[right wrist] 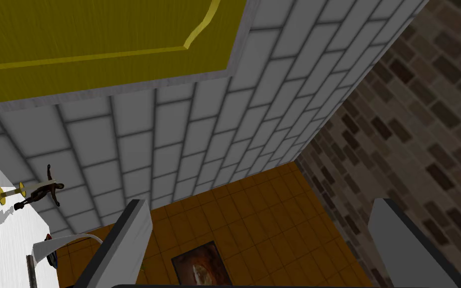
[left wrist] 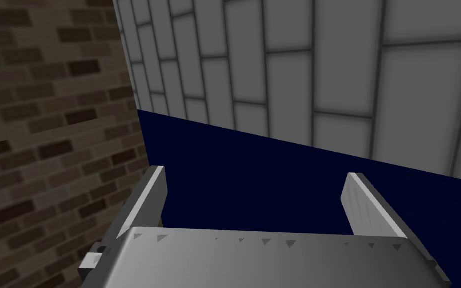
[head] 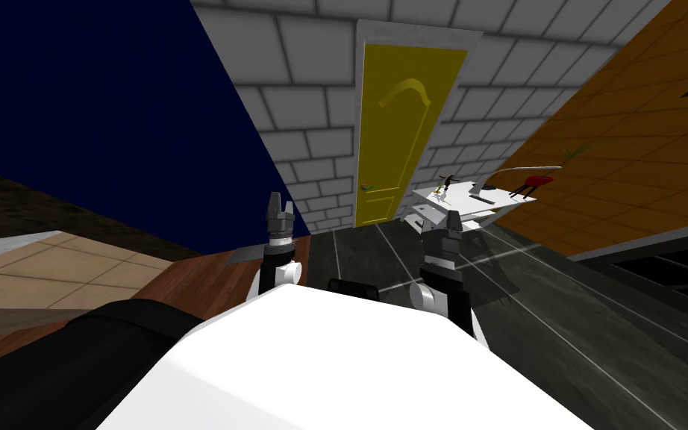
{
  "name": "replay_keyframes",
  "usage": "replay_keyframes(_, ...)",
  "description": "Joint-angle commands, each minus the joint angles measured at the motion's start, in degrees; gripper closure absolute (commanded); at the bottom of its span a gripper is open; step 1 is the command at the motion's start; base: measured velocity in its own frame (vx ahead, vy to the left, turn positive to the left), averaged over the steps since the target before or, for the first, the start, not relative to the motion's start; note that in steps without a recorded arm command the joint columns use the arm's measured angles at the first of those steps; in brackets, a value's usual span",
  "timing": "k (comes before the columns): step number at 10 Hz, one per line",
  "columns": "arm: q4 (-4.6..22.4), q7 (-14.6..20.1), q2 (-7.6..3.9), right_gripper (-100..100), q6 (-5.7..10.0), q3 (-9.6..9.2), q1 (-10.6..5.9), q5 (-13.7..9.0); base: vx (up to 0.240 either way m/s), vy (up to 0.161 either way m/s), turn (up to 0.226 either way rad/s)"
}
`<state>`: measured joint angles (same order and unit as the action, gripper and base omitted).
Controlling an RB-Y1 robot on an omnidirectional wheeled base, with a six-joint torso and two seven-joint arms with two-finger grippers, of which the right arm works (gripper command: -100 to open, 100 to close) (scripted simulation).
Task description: Pull the door open
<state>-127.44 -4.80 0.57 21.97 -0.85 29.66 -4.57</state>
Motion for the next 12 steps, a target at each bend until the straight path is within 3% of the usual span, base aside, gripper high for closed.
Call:
replay_keyframes(1,2.0,0.4,-0.85,-100,0.46,-0.17,-0.78,-0.1,0.11,-0.086,0.094)
replay_keyframes(12,13.2,2.8,-4.89,-100,3.08,-1.14,-5.18,-0.4,0.115,0.008,0.038)
